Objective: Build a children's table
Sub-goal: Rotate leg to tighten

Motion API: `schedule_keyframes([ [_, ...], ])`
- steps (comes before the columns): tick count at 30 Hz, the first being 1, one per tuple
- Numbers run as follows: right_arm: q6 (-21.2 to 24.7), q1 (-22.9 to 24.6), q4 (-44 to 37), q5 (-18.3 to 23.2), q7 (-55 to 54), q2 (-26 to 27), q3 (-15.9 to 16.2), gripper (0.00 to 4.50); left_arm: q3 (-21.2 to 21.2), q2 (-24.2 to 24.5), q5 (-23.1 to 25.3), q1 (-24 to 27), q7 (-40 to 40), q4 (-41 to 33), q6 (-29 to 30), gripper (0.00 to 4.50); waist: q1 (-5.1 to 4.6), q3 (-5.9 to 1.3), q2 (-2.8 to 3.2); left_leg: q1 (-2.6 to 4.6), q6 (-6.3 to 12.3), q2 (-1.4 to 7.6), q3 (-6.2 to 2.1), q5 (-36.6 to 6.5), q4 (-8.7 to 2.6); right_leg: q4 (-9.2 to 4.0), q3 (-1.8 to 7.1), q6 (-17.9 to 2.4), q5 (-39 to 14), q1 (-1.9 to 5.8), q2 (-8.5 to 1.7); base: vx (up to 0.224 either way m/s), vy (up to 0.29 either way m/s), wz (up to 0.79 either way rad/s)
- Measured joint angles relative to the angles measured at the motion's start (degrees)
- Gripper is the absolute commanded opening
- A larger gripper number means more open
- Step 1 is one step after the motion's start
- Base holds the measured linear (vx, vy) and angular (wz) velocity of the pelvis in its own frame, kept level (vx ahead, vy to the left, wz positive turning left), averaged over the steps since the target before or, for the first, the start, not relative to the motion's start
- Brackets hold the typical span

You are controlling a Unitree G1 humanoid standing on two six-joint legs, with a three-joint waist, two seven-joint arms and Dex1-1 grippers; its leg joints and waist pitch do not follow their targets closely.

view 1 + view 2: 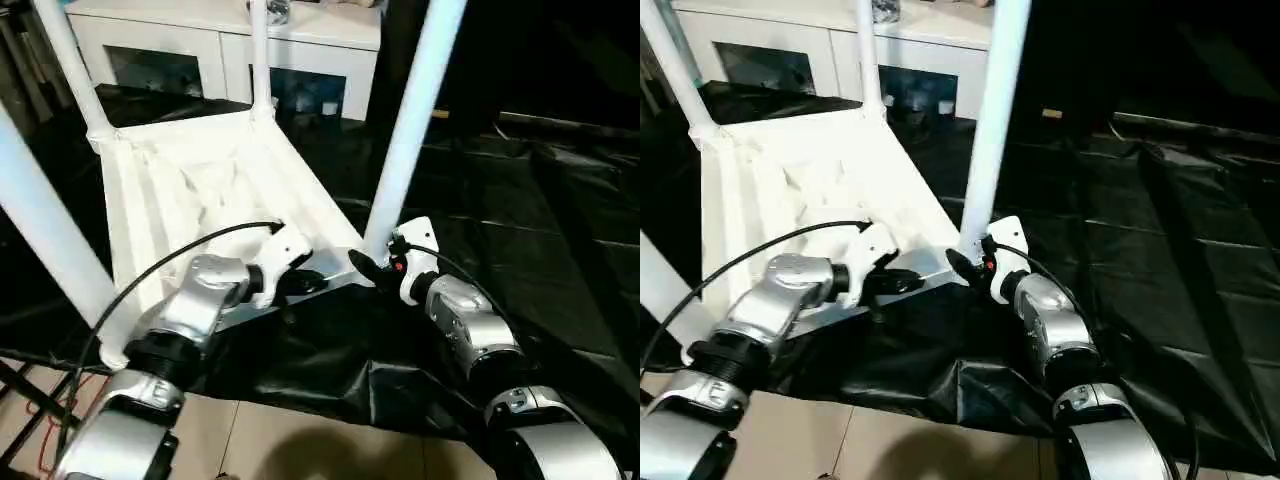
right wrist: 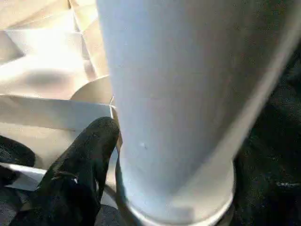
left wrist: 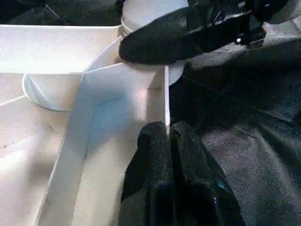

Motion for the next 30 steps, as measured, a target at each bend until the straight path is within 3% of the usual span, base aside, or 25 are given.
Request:
schedule_keyframes([
  [8, -1.4, 0.0, -0.9, -0.1, 14.6, -5.1, 3.1, 3.87, -0.6, 3.1, -1.6, 0.9, -6.2, -1.7, -1.5, 0.00, 0.08, 0.03, 0.01, -0.23, 0.03, 0.01, 0.03, 0.0, -0.22, -0.06, -0.06, -0.1, 0.0, -0.13, 0.01, 0.006, 0.000, 0.00],
  [17, -0.1, 1.1, -3.5, 1.4, 32.0, -10.4, 5.6, 3.87, -1.3, 6.8, -2.9, 1.7, -14.9, -1.8, -5.2, 0.00, 1.51, 0.05, -0.02, -0.26, 0.04, 0.06, 0.17, 0.0, -0.21, 0.02, -0.15, -0.2, -0.1, -0.16, 0.03, 0.000, 0.000, 0.00],
  [23, 2.1, 1.5, -5.3, 2.6, 37.7, -11.9, 6.9, 3.43, -1.8, 8.1, -3.7, 1.7, -18.9, -1.0, -7.0, 0.00, 2.03, 0.06, -0.06, -0.25, 0.03, 0.07, 0.18, 0.0, -0.19, 0.03, -0.13, -0.2, -0.1, -0.12, 0.01, 0.000, 0.000, 0.00],
  [24, 2.1, 1.5, -5.3, 2.6, 38.1, -12.0, 6.9, 3.14, -1.8, 8.3, -3.8, 1.7, -19.3, -0.9, -7.2, 0.00, 2.02, 0.06, -0.06, -0.26, 0.03, 0.07, 0.18, 0.0, -0.19, 0.03, -0.12, -0.2, -0.1, -0.12, 0.01, 0.000, 0.000, 0.00],
  [27, 2.3, 1.6, -5.3, 2.6, 38.5, -12.0, 6.9, 3.12, -1.8, 8.4, -3.9, 1.7, -19.8, -0.8, -7.5, 0.00, 2.10, 0.06, -0.06, -0.26, 0.03, 0.07, 0.19, 0.0, -0.19, 0.03, -0.13, -0.2, -0.1, -0.12, 0.00, 0.000, 0.000, 0.00],
  [28, 2.5, 1.6, -5.4, 2.6, 38.6, -11.9, 6.9, 2.85, -1.8, 8.4, -3.9, 1.7, -19.8, -0.7, -7.6, 0.00, 2.11, 0.06, -0.06, -0.26, 0.03, 0.07, 0.18, 0.0, -0.19, 0.03, -0.13, -0.2, -0.1, -0.12, 0.00, 0.000, 0.000, 0.00],
  [30, 3.2, 1.8, -5.9, 2.8, 38.6, -11.9, 6.9, 2.80, -2.0, 8.4, -4.0, 1.6, -19.8, -0.6, -7.7, 0.00, 2.17, 0.06, -0.06, -0.25, 0.03, 0.07, 0.19, 0.0, -0.19, 0.03, -0.13, -0.2, -0.1, -0.12, 0.00, 0.000, 0.000, 0.00],
])
